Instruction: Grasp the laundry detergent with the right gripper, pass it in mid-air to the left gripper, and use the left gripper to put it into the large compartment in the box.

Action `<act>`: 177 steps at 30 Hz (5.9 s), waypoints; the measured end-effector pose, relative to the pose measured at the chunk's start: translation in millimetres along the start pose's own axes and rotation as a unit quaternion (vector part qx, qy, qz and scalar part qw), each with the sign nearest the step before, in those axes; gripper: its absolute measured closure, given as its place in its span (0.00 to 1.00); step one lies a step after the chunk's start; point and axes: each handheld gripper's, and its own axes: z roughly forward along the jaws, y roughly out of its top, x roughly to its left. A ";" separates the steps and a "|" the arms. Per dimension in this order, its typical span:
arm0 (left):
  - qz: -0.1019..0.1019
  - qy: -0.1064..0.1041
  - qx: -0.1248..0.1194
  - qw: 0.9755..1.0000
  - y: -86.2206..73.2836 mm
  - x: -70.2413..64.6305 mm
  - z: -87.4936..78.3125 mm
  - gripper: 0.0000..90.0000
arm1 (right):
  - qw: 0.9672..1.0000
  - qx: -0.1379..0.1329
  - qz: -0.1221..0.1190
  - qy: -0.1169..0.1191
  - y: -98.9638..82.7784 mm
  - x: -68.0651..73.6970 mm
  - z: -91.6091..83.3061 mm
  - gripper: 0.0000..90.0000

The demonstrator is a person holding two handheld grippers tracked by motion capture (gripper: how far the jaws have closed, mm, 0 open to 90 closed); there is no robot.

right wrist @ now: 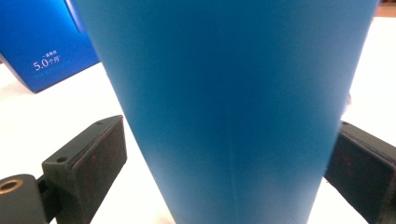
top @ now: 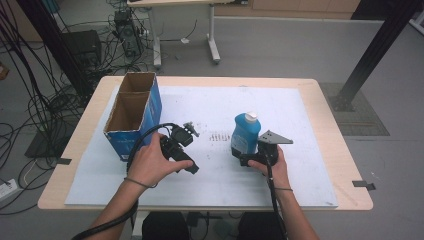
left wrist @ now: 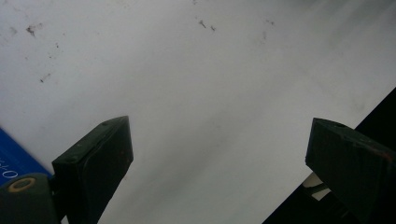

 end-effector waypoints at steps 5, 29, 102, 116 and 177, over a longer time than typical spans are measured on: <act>-0.001 0.000 0.000 1.000 -0.1 -0.2 1.0 0.09 | 1.000 -0.001 0.001 0.000 -0.2 0.3 0.0 0.05; -0.002 0.001 -0.003 1.000 0.9 -0.4 -0.4 0.08 | 1.000 -0.001 0.002 0.000 0.0 -0.1 -0.5 0.05; -0.001 0.002 0.000 1.000 1.9 -0.2 2.6 0.09 | 1.000 -0.019 -0.011 -0.015 -5.1 6.6 1.6 0.29; 0.000 0.001 -0.001 1.000 2.3 -0.8 2.5 0.09 | 0.999 -0.024 -0.021 -0.032 -5.6 12.5 1.5 0.37; -0.006 -0.001 -0.013 1.000 -0.5 -1.3 0.4 0.09 | 0.997 -0.040 -0.039 -0.059 -13.1 23.8 2.0 0.46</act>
